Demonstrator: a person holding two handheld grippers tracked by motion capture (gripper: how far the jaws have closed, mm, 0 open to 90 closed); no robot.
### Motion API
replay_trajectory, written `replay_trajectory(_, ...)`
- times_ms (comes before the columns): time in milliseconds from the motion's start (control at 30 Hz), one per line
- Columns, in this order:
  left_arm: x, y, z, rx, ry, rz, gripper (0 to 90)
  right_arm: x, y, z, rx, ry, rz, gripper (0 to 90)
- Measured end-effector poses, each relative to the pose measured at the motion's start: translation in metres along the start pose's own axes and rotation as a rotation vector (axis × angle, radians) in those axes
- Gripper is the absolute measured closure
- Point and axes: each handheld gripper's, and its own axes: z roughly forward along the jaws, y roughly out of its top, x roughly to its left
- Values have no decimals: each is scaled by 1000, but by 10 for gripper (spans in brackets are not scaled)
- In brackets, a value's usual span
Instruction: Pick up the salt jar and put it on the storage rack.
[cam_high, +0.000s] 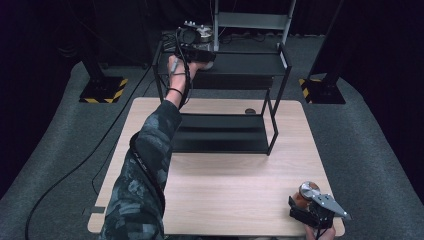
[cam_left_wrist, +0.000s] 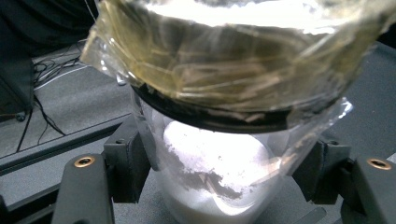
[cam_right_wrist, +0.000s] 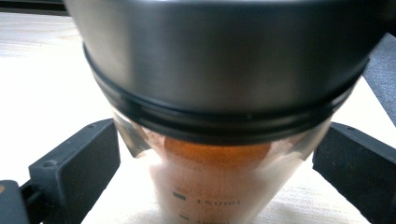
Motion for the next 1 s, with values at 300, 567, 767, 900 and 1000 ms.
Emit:
replay_trajectory(300, 7, 1, -2, 14, -23, -15, 243, 0, 0, 0, 0, 1, 4, 0)
replay_trajectory(567, -1, 9, -18, 87, 9, 33, 40, 0, 0, 0, 0, -1, 5, 0)
replay_trajectory(767, -1, 10, -33, 129, -12, 77, 1, 0, 0, 0, 1, -2, 4, 0)
replay_trajectory(900, -7, 0, -47, 136, -6, 121, 1, 0, 0, 0, 0, -2, 5, 0)
replay_trajectory(1000, -11, -12, -59, 137, -14, 156, 1, 0, 0, 0, 1, -2, 4, 0)
